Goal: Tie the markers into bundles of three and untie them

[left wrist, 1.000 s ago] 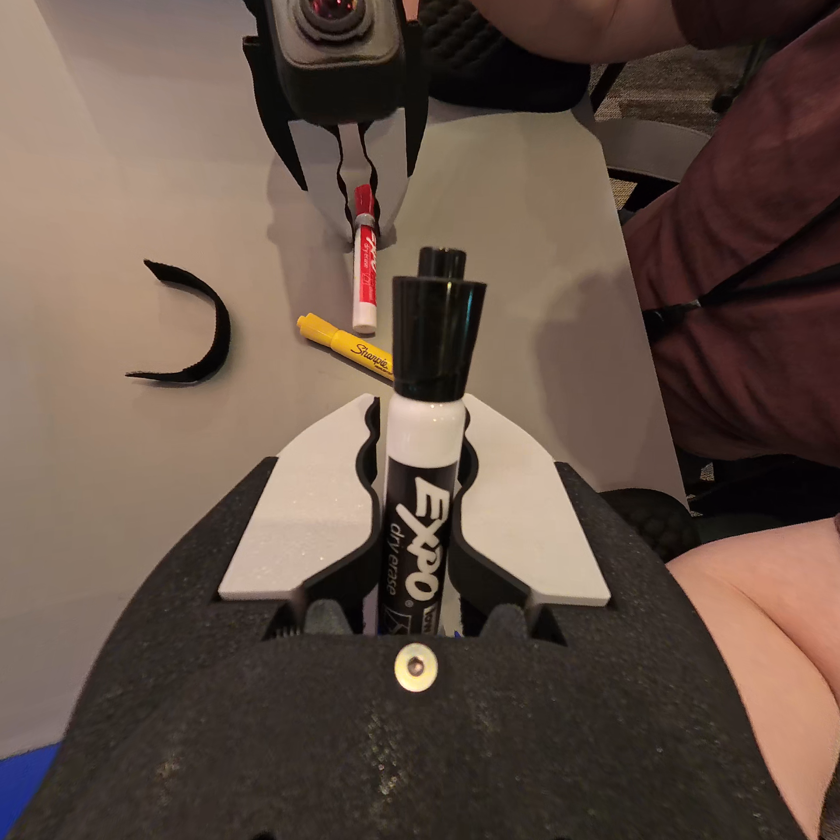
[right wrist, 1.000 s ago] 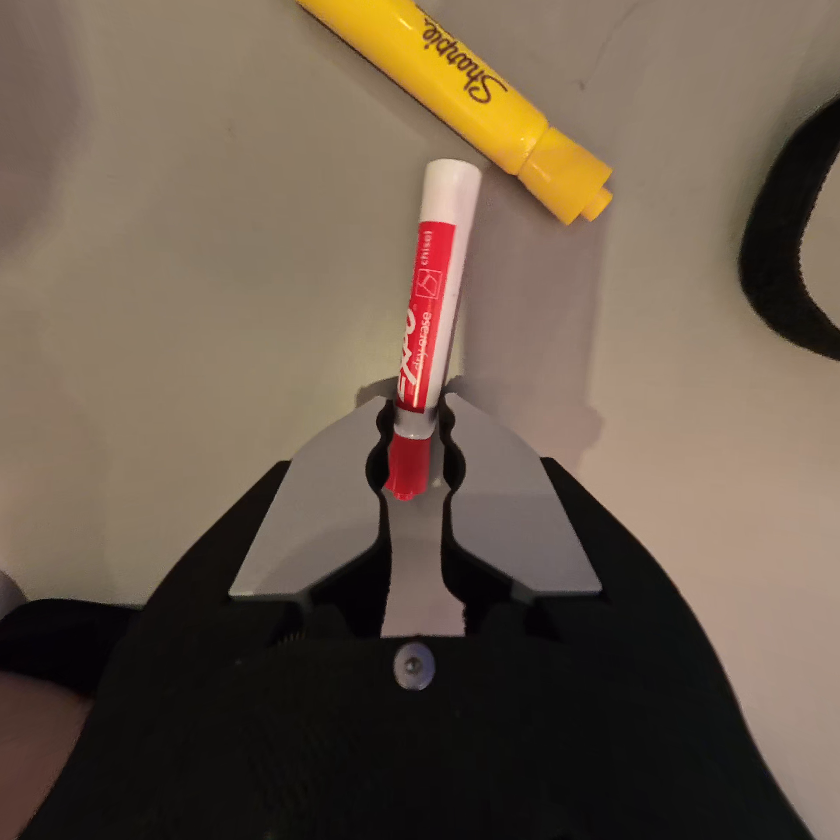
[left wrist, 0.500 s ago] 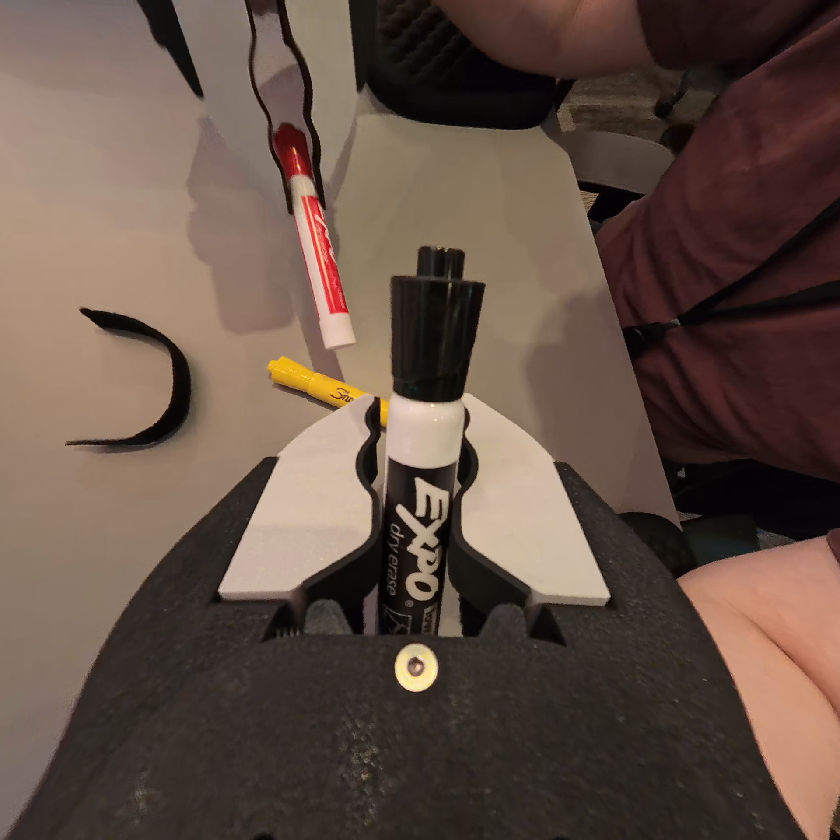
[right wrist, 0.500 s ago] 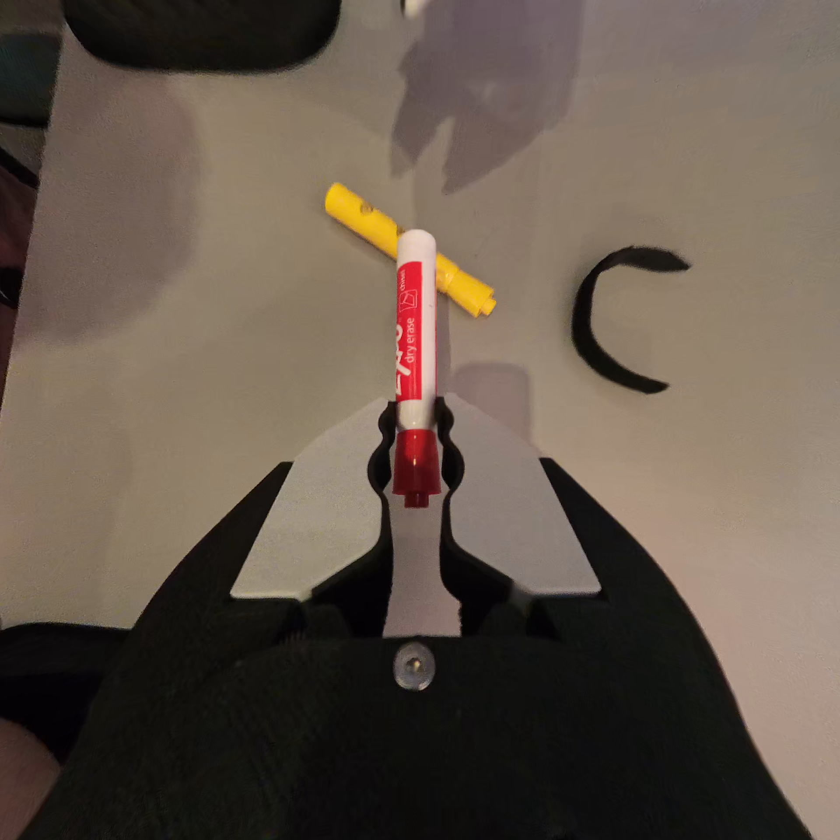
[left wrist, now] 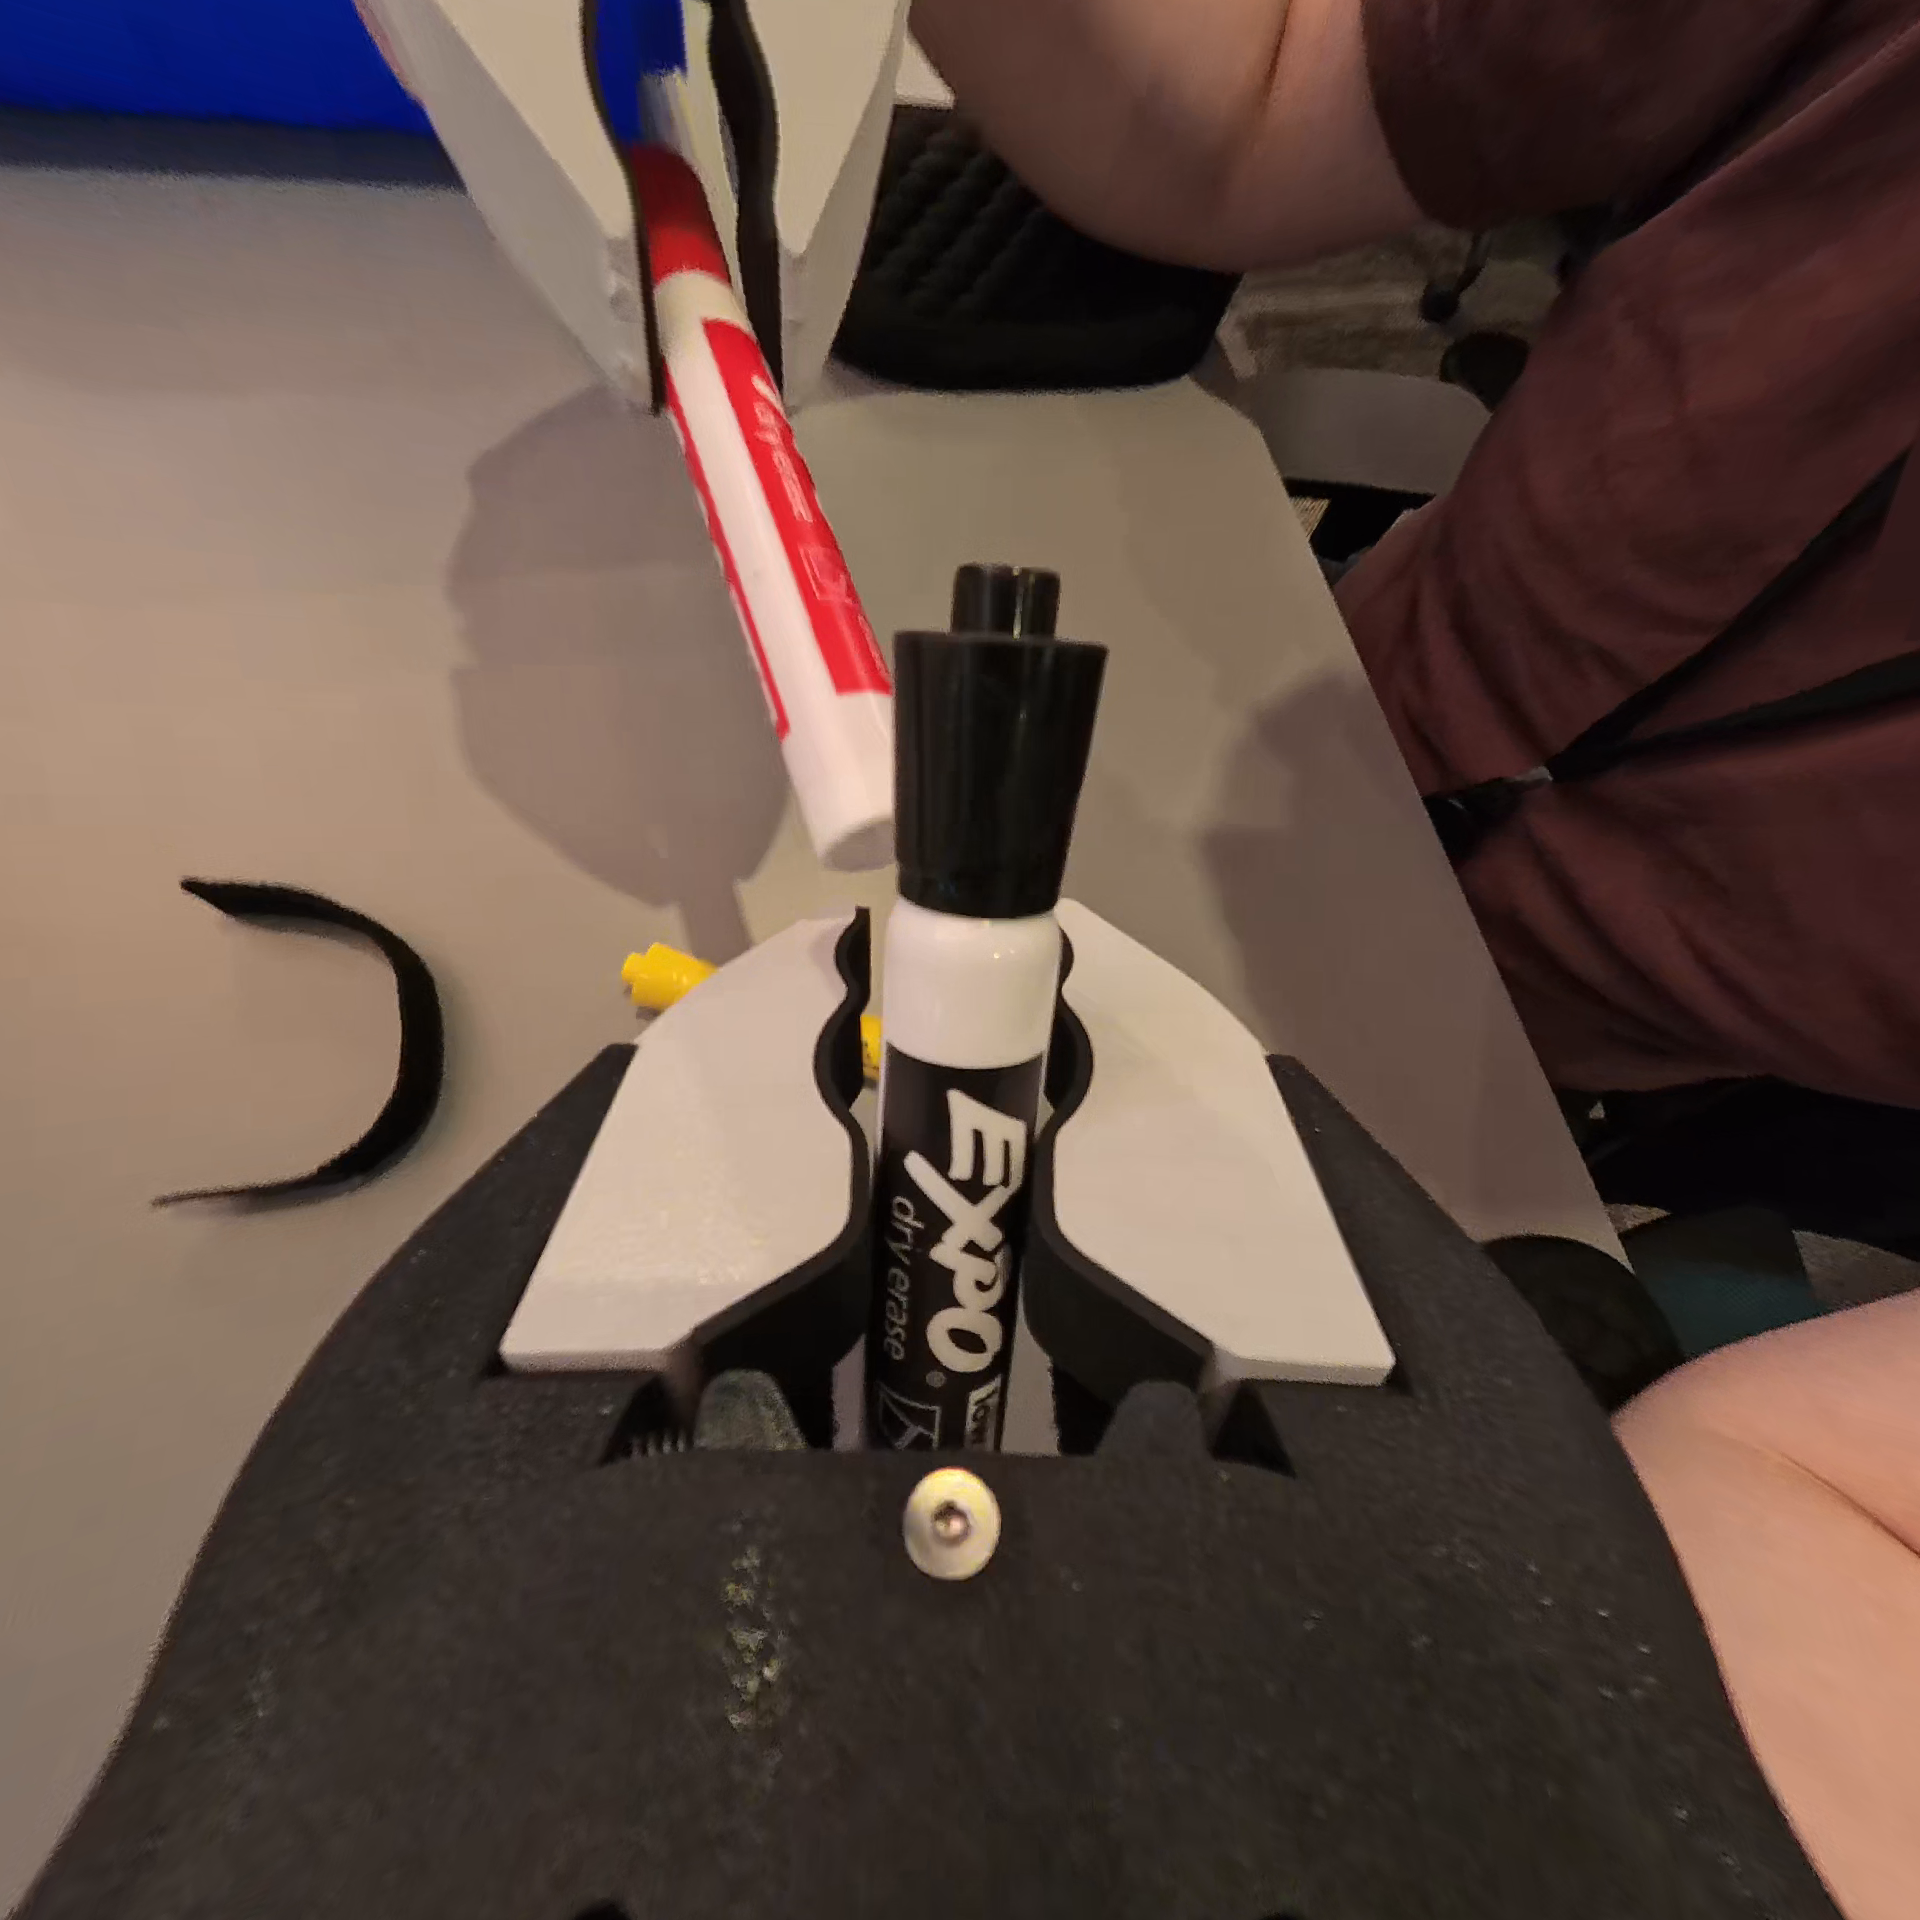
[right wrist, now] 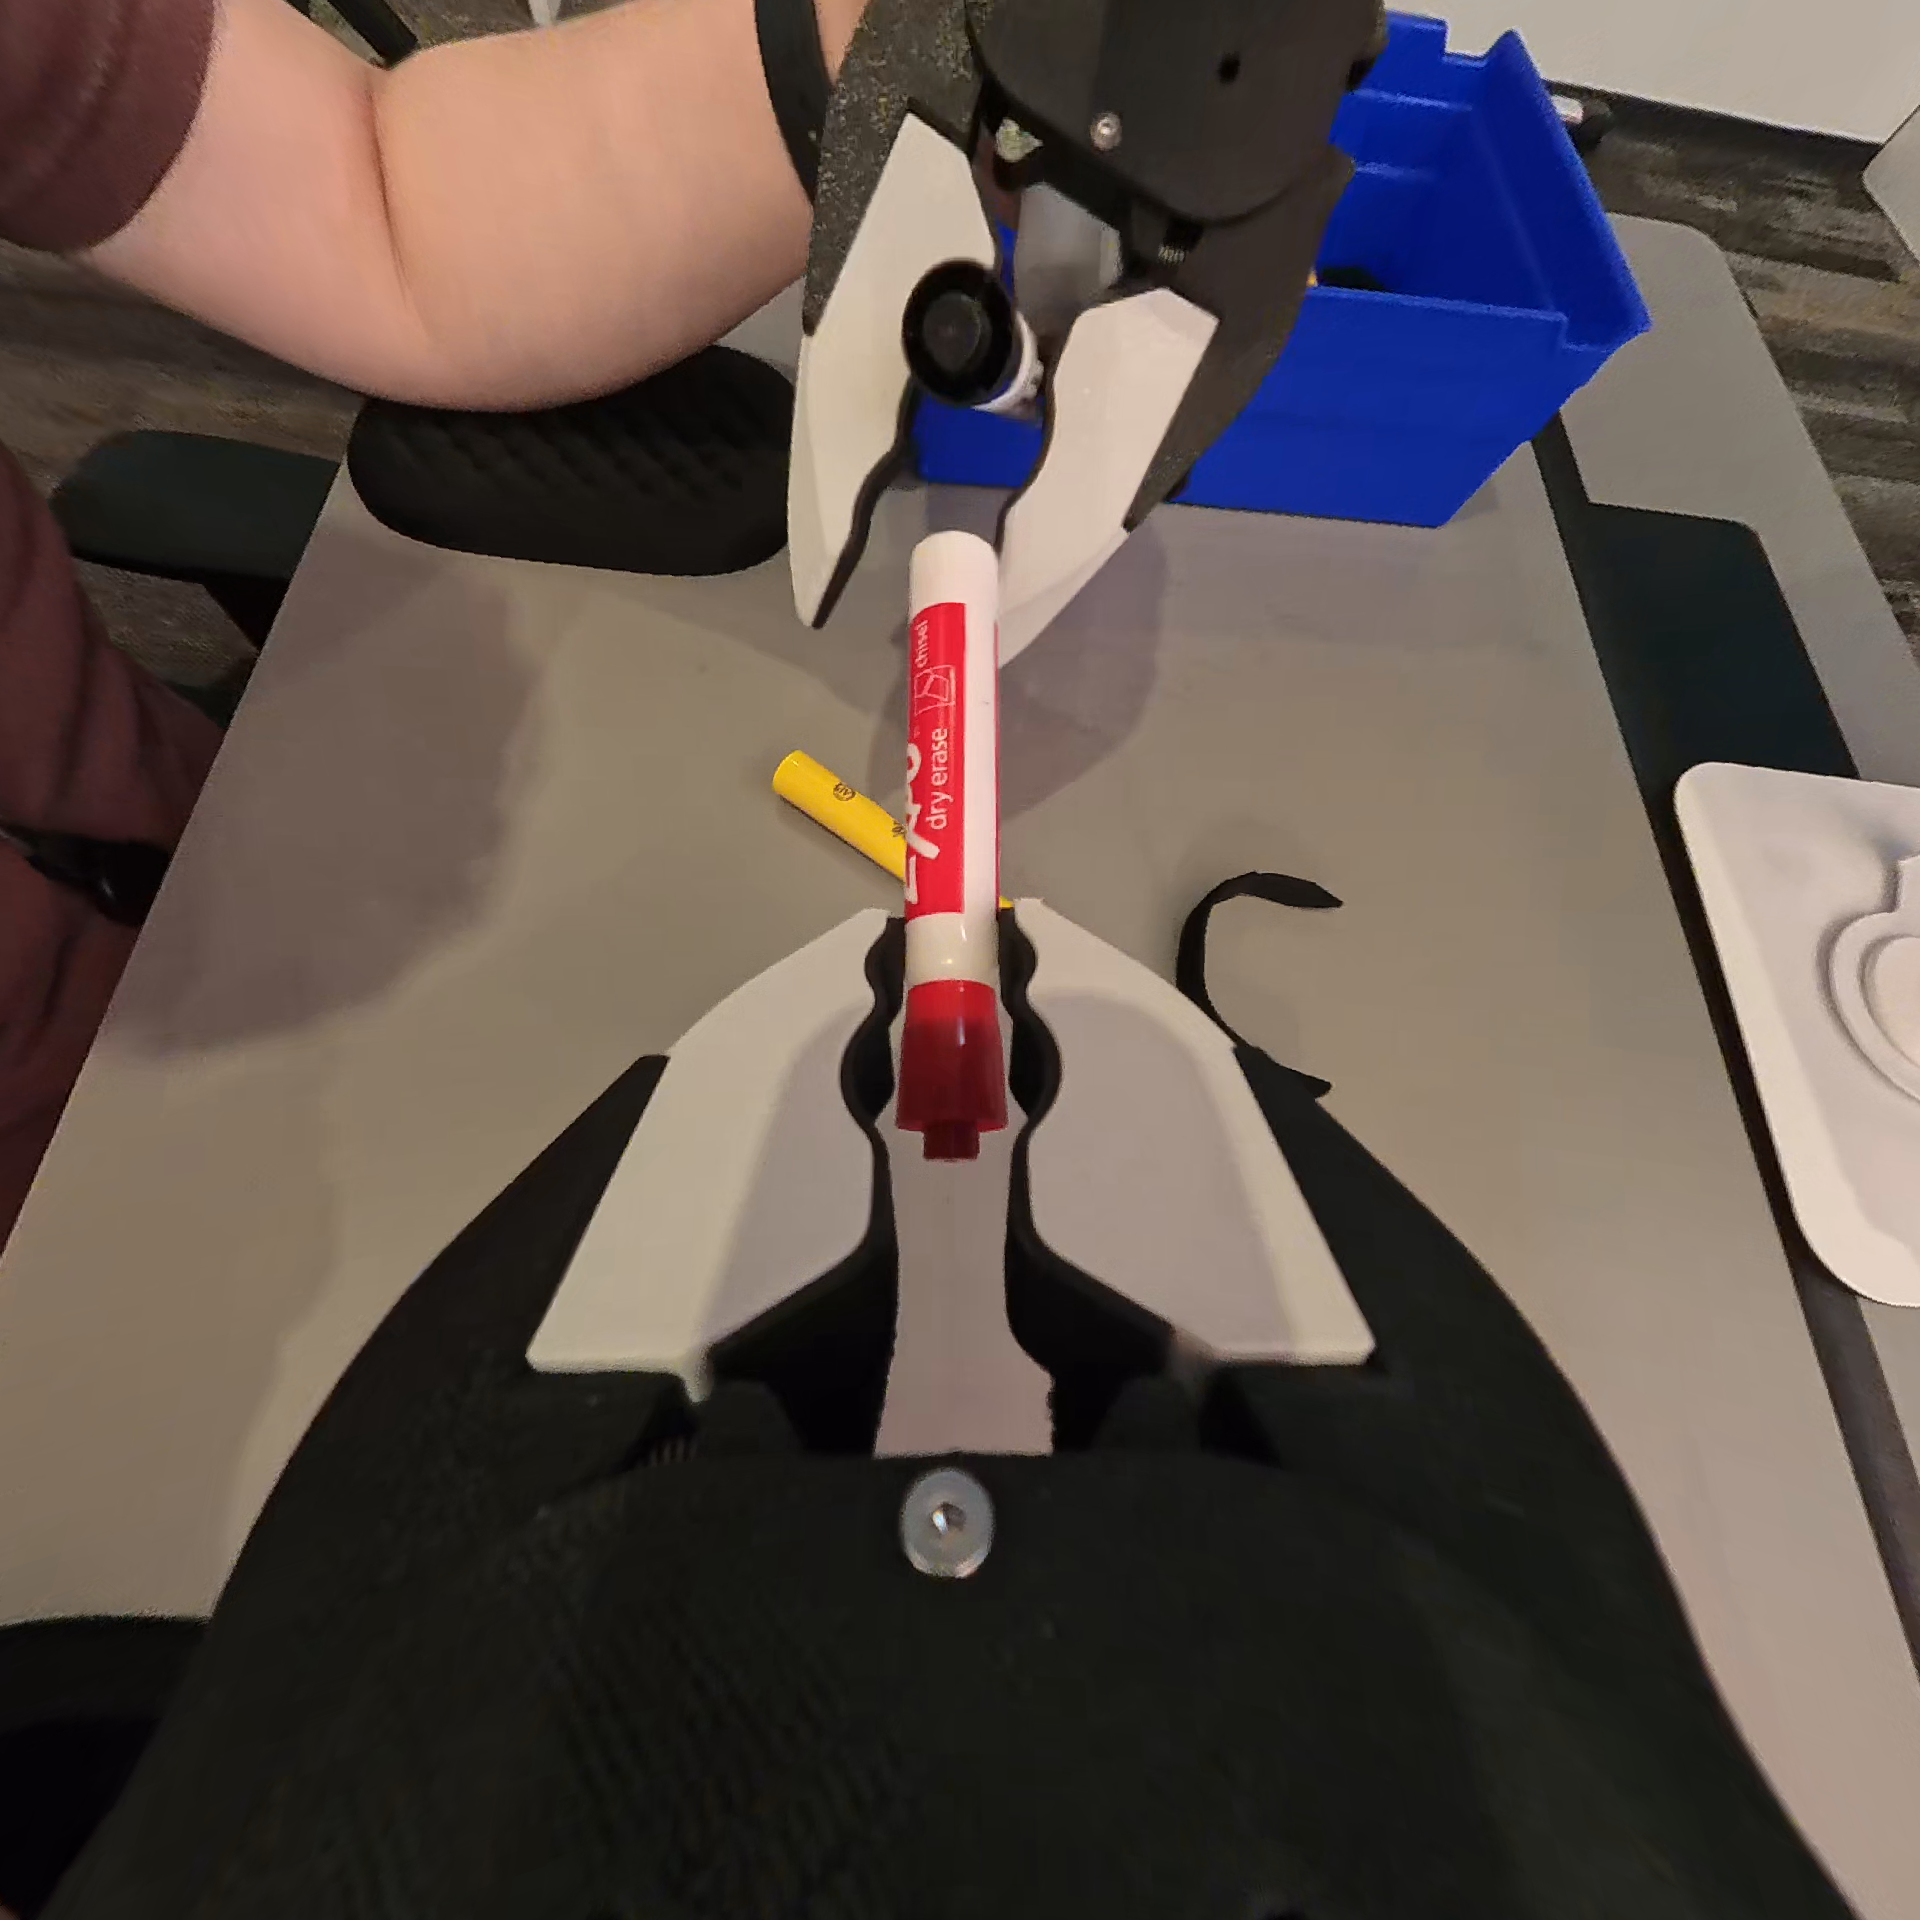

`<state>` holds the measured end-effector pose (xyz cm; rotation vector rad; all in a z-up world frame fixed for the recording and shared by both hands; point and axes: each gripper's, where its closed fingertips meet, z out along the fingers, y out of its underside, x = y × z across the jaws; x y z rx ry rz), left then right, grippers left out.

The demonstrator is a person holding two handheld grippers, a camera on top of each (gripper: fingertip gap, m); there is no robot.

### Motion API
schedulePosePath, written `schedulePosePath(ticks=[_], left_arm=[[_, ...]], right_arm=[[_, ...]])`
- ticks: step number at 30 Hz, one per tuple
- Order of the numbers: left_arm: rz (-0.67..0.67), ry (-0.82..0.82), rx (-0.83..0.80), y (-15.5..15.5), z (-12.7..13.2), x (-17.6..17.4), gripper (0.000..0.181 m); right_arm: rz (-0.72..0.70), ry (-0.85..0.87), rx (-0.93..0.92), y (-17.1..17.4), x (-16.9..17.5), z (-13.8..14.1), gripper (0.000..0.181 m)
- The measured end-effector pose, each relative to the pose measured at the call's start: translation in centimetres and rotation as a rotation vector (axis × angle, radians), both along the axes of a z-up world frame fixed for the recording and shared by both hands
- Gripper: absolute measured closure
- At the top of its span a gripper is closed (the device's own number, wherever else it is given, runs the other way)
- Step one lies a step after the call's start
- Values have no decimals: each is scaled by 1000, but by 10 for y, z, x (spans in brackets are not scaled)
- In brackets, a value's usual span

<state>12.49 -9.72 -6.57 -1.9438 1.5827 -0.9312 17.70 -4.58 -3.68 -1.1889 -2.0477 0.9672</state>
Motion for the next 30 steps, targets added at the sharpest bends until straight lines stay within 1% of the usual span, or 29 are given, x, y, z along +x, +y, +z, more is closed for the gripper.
schedulePosePath(ticks=[3, 5, 7, 11, 13, 16, 19, 23, 28, 30], left_arm=[[-45, -73, 55, 2, 3, 11, 151], [-49, -113, 83, 6, 3, 18, 151], [-45, -105, 57, 9, -1, 21, 151], [-63, -95, 128, 14, -10, 24, 151], [-39, -85, 122, 18, -11, 24, 151], [11, -146, 93, 25, -4, 29, 151], [16, -191, 99, 29, -2, 36, 151], [14, -178, 99, 30, -7, 44, 151], [114, -297, -19, 40, 11, 55, 151], [133, -330, -19, 43, 18, 56, 151]], right_arm=[[11, -17, 11, -5, 1, 0, 162], [3, -31, 32, -4, 1, -1, 162], [-5, -40, 48, -3, 0, -2, 162], [-25, -53, 64, 1, 1, -4, 162], [-37, -57, 75, 4, 1, -6, 162], [-53, -60, 95, 8, 1, -6, 162], [-61, -61, 119, 10, 2, -3, 162], [-37, -138, 273, 12, 6, 4, 162], [17, -267, 525, 16, -1, 29, 162], [60, -327, 642, 15, -6, 40, 162]])
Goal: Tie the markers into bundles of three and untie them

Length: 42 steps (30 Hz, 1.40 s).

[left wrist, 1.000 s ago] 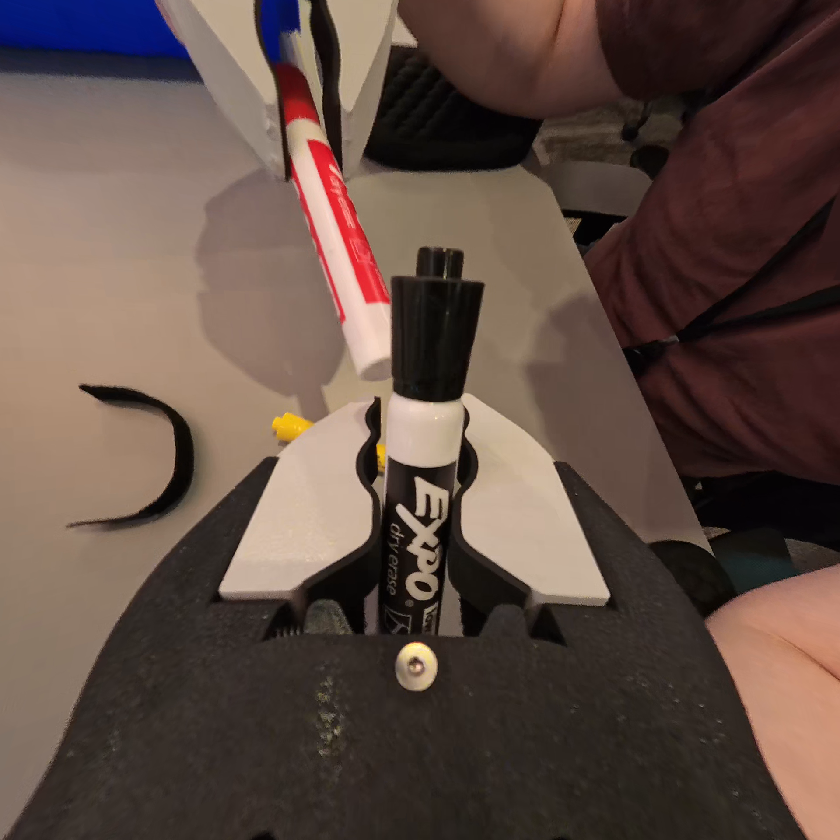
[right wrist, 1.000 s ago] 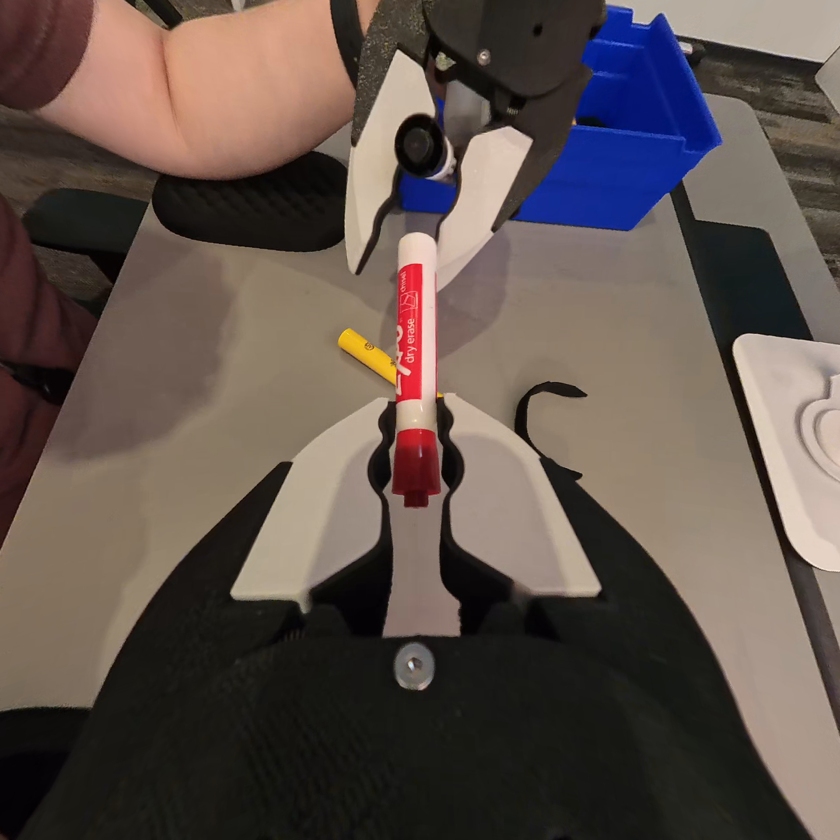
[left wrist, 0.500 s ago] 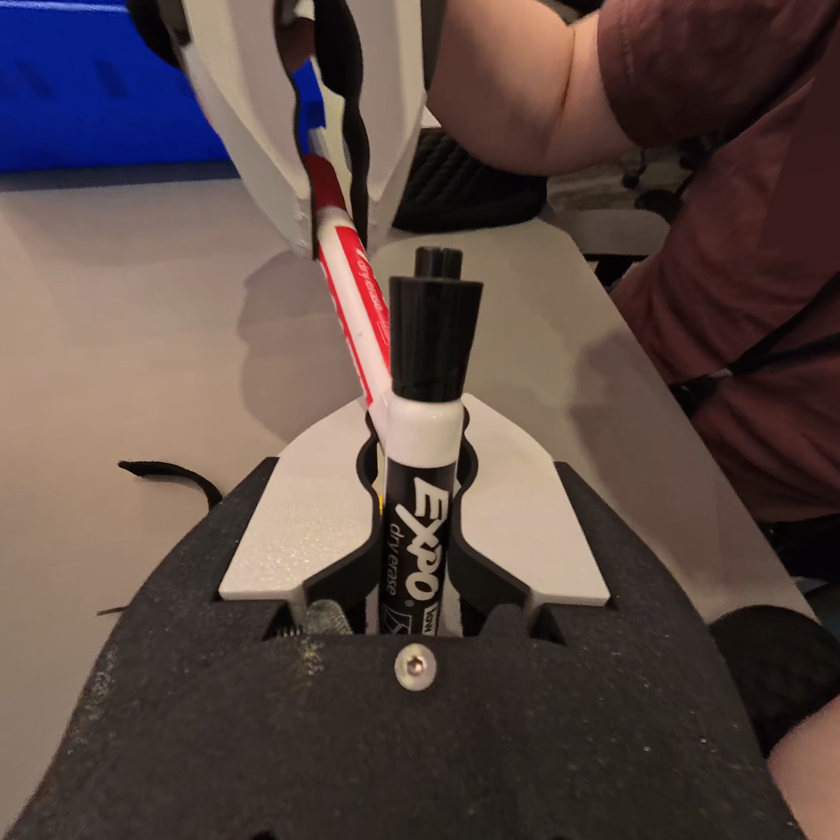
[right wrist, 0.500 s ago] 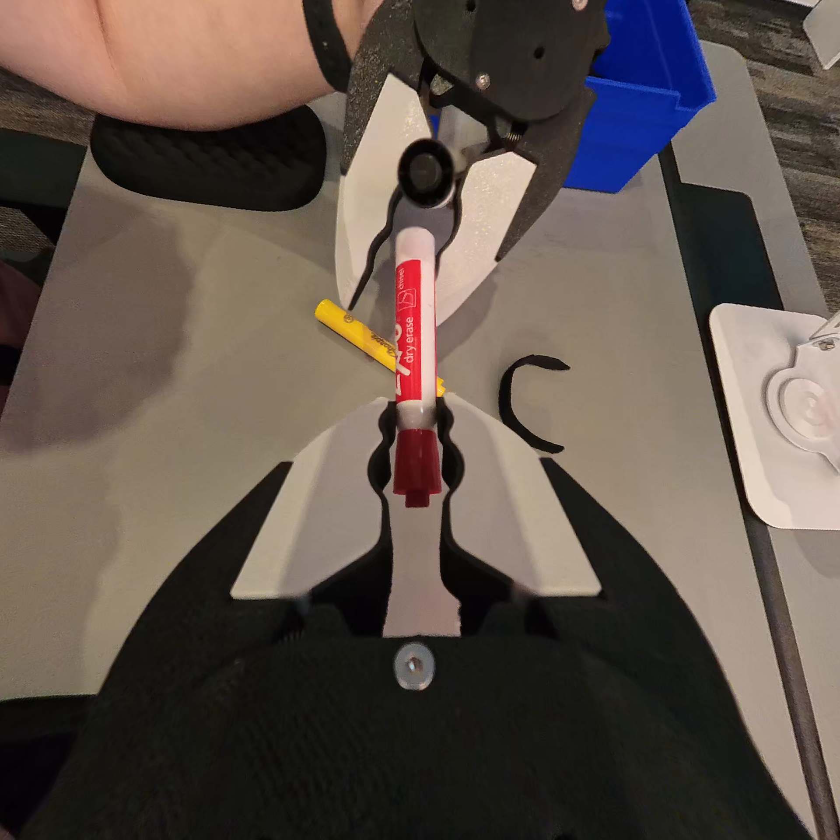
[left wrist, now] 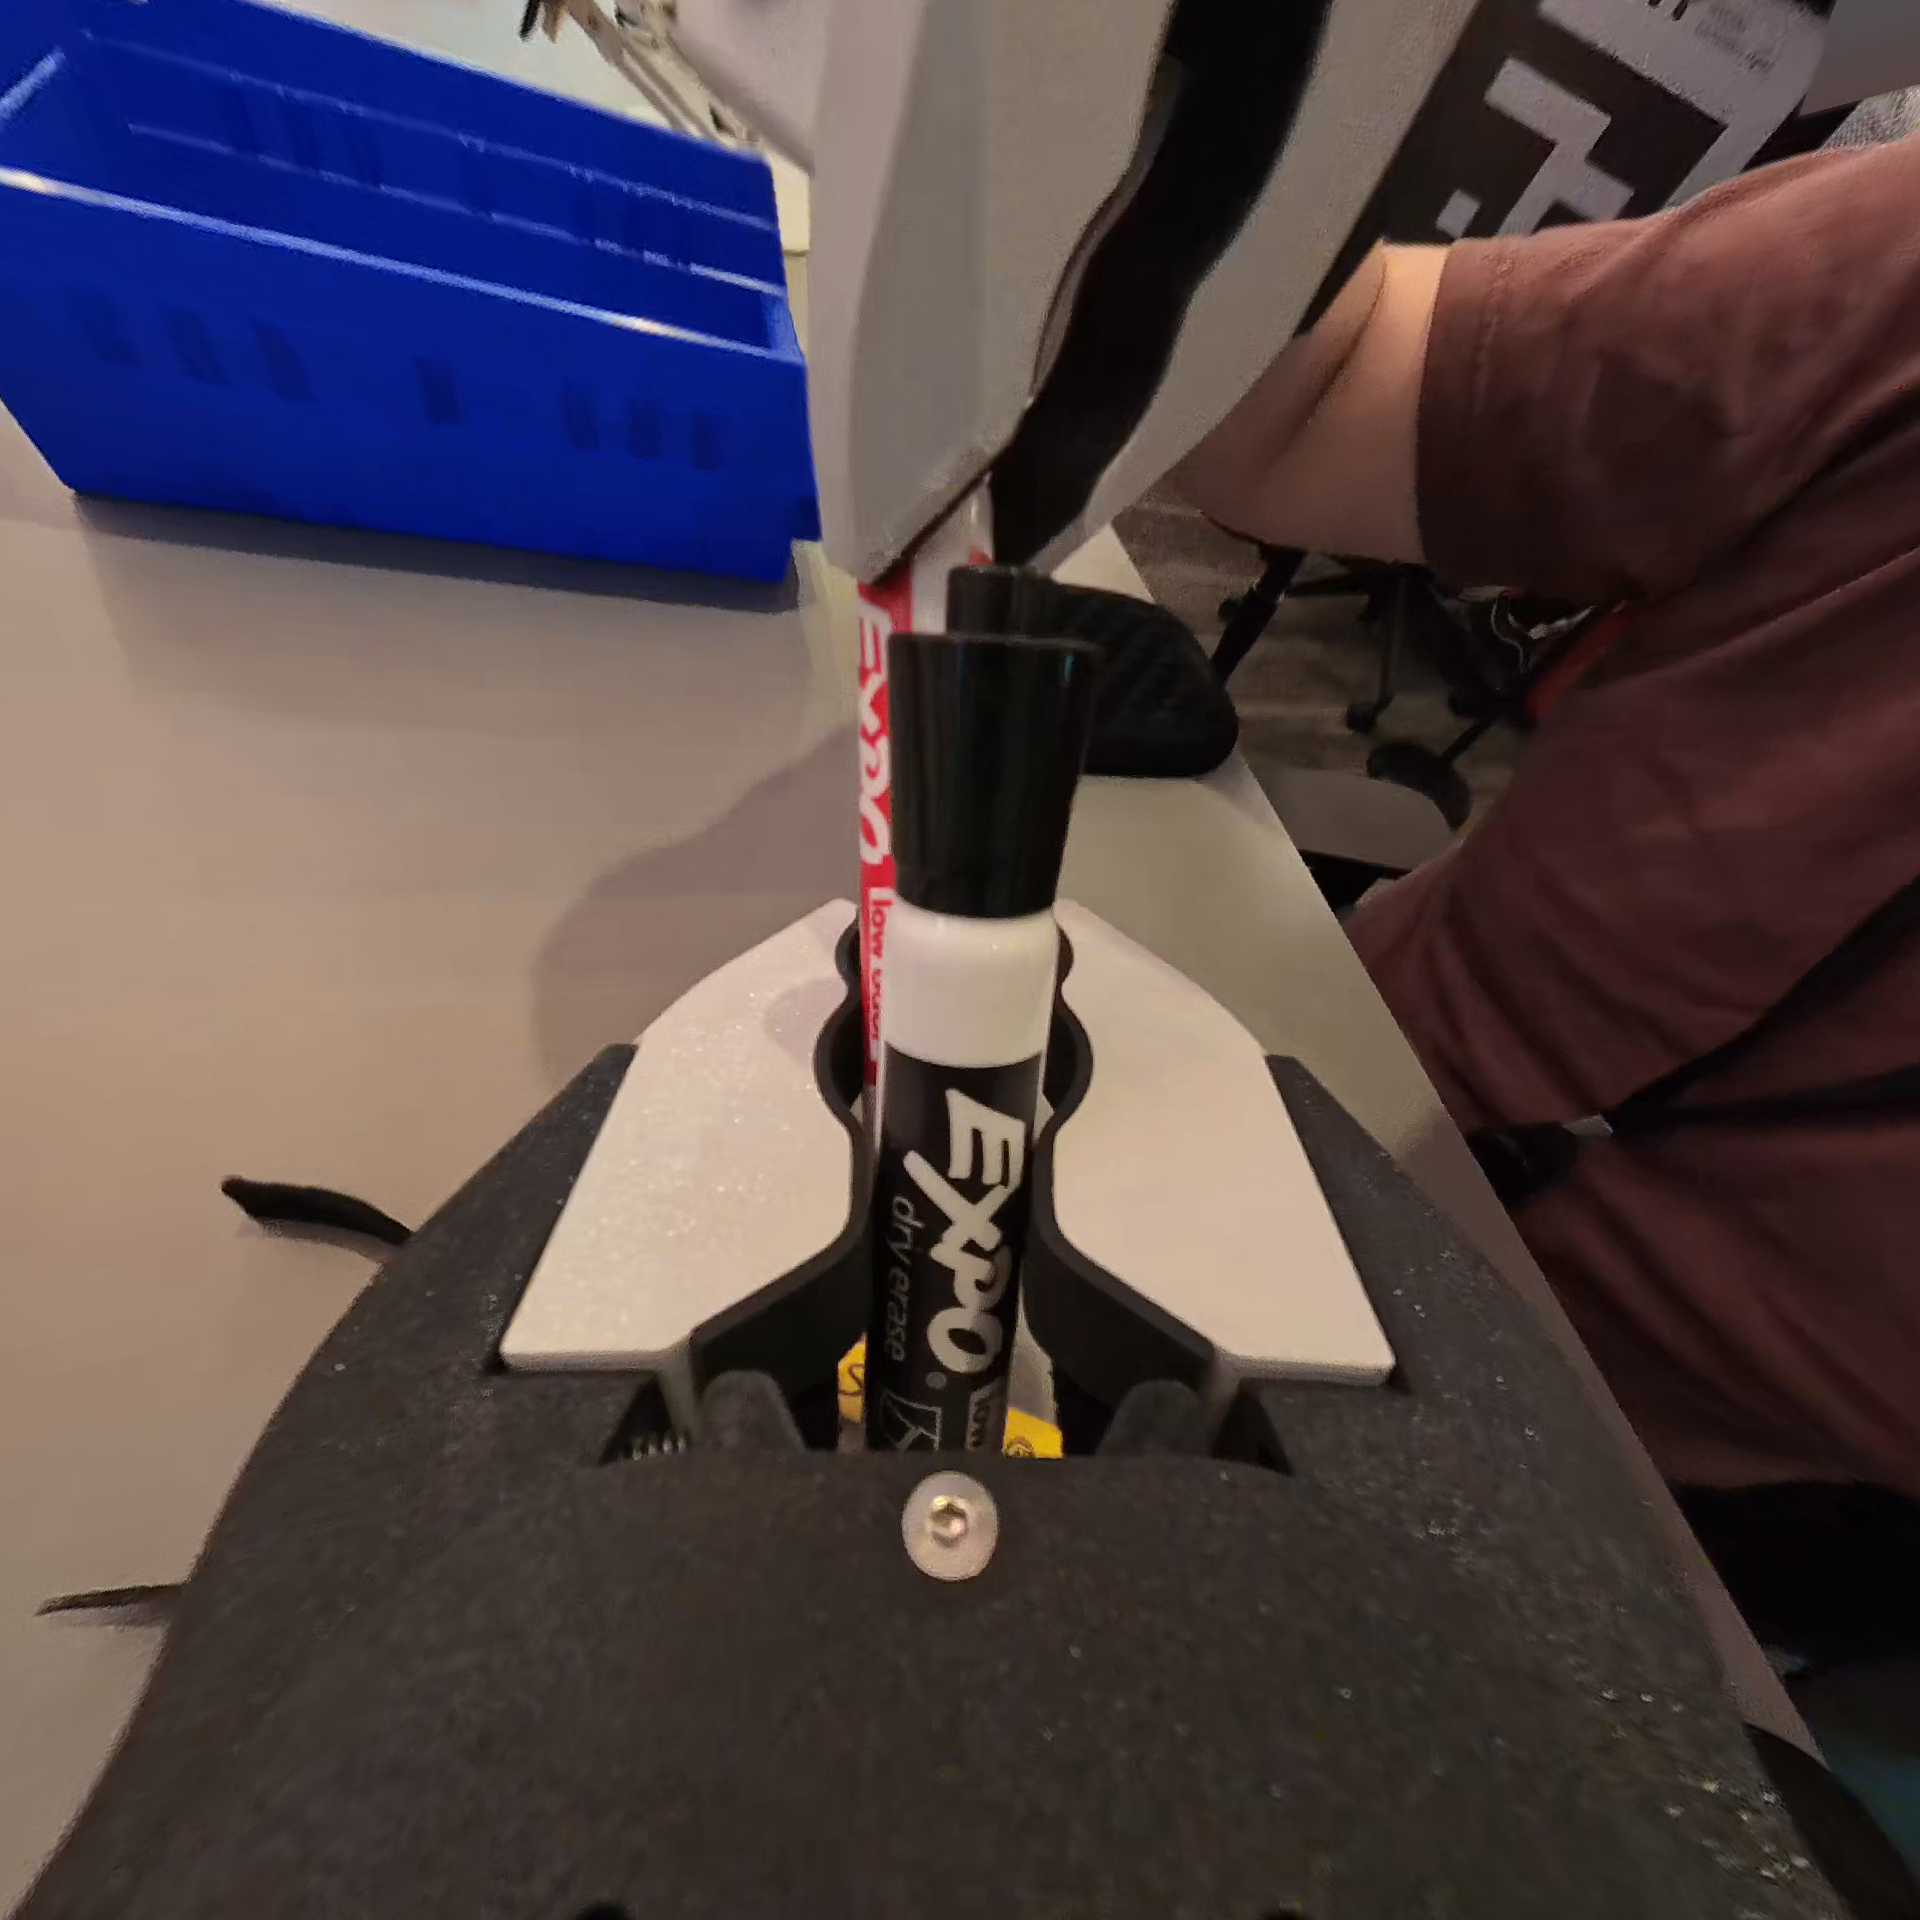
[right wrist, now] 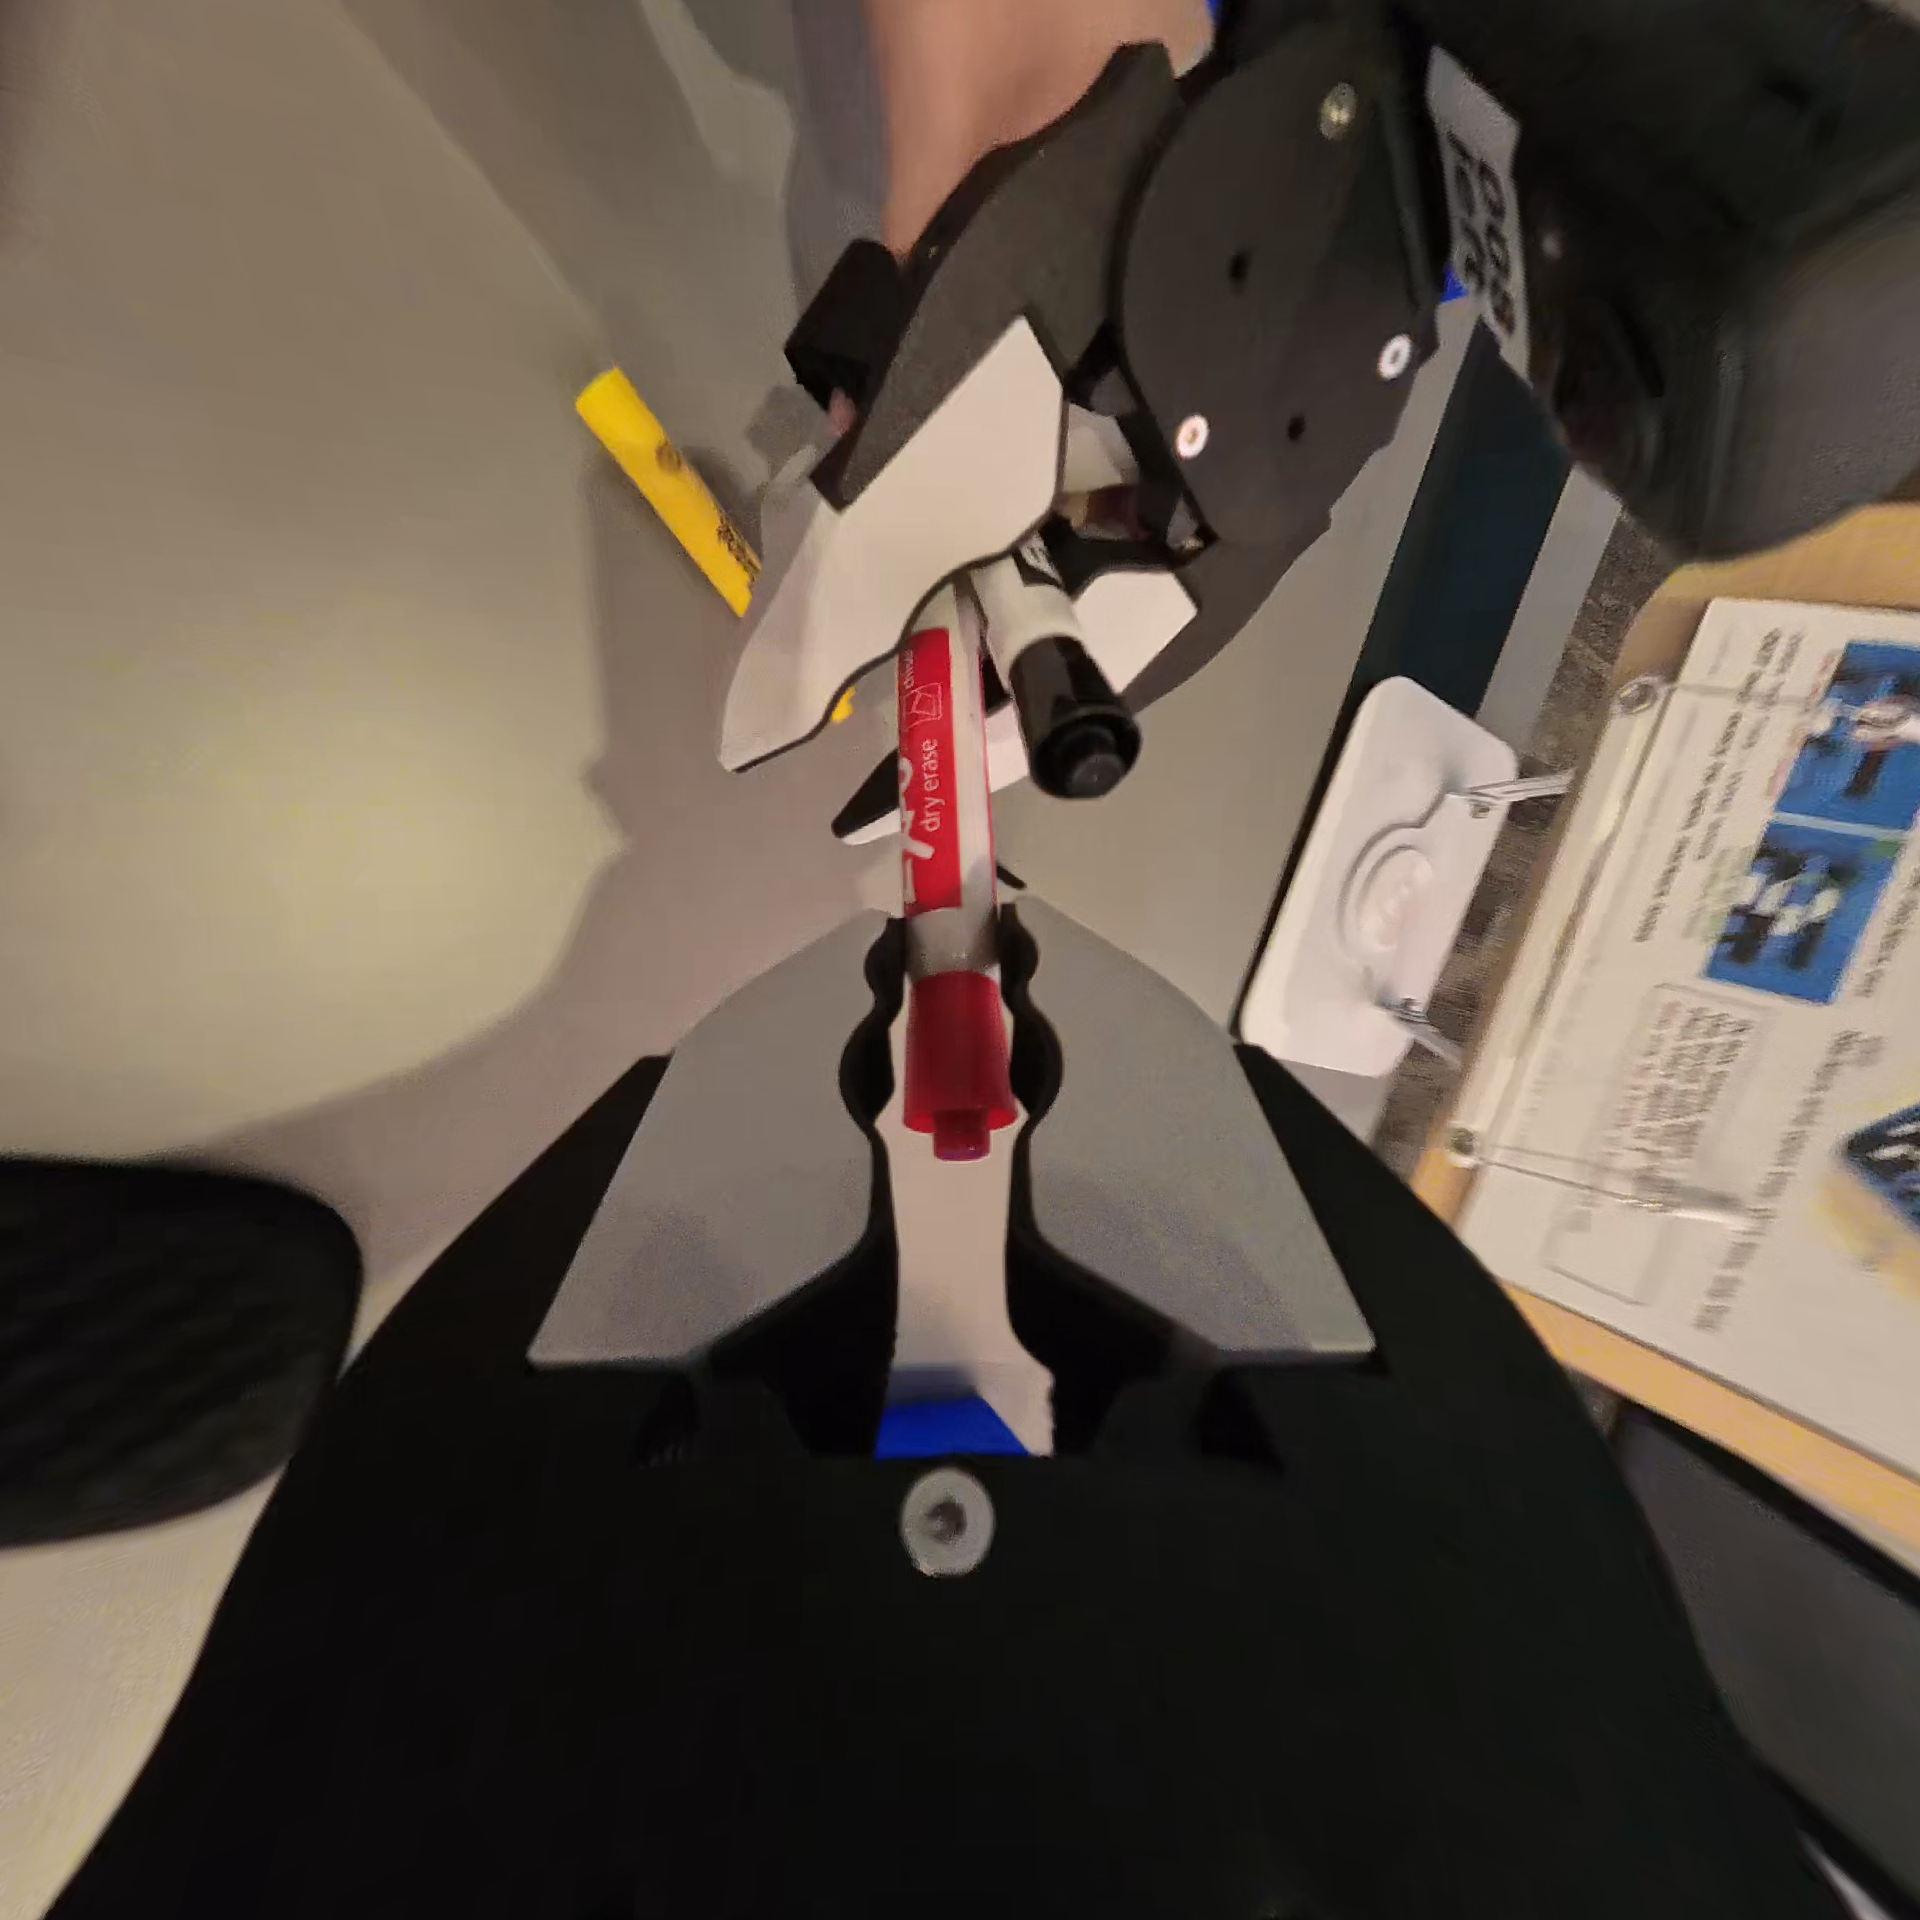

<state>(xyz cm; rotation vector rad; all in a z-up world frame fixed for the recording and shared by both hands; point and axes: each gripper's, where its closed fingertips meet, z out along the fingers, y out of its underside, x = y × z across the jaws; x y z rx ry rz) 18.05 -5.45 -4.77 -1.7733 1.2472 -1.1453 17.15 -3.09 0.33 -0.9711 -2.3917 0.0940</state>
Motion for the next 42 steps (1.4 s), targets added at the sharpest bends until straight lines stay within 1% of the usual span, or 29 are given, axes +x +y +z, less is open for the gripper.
schedulePosePath(ticks=[2, 5, 9, 12, 14, 16, 21, 25, 28, 31, 35, 38, 40, 42], left_arm=[[19, -32, 44, 3, 7, 0, 151], [50, -94, 63, 7, 18, 3, 151], [123, -228, 81, 17, 37, 6, 152], [97, -359, 58, 12, 56, 5, 152], [132, -358, 103, 17, 58, 1, 151], [139, -352, 142, 17, 59, 0, 151], [140, -385, 86, 15, 65, -2, 151], [123, -437, 62, 12, 72, -1, 152], [65, -461, 10, 3, 77, 2, 152], [37, -411, -33, -3, 74, 6, 152], [-52, -357, -49, -20, 72, 12, 151], [-138, -303, -197, -38, 68, 16, 151], [-165, -246, -349, -46, 60, 17, 151], [-167, -188, -463, -50, 48, 17, 151]], right_arm=[[40, -72, 102, -2, -6, 10, 162], [84, -203, 233, -4, -13, 22, 162], [93, -356, 318, -1, -19, 37, 162], [121, -417, 331, -7, -25, 42, 162], [128, -449, 345, -9, -29, 45, 162], [139, -476, 344, -11, -33, 46, 162], [133, -520, 325, -12, -39, 51, 162], [103, -567, 232, -12, -39, 55, 162], [81, -612, 94, -13, -34, 56, 162], [48, -649, -82, -11, -28, 55, 162], [55, -637, -379, -16, -24, 52, 162], [82, -625, -565, -20, -18, 44, 162], [106, -605, -654, -22, -16, 34, 162], [122, -569, -720, -25, -16, 22, 162]])
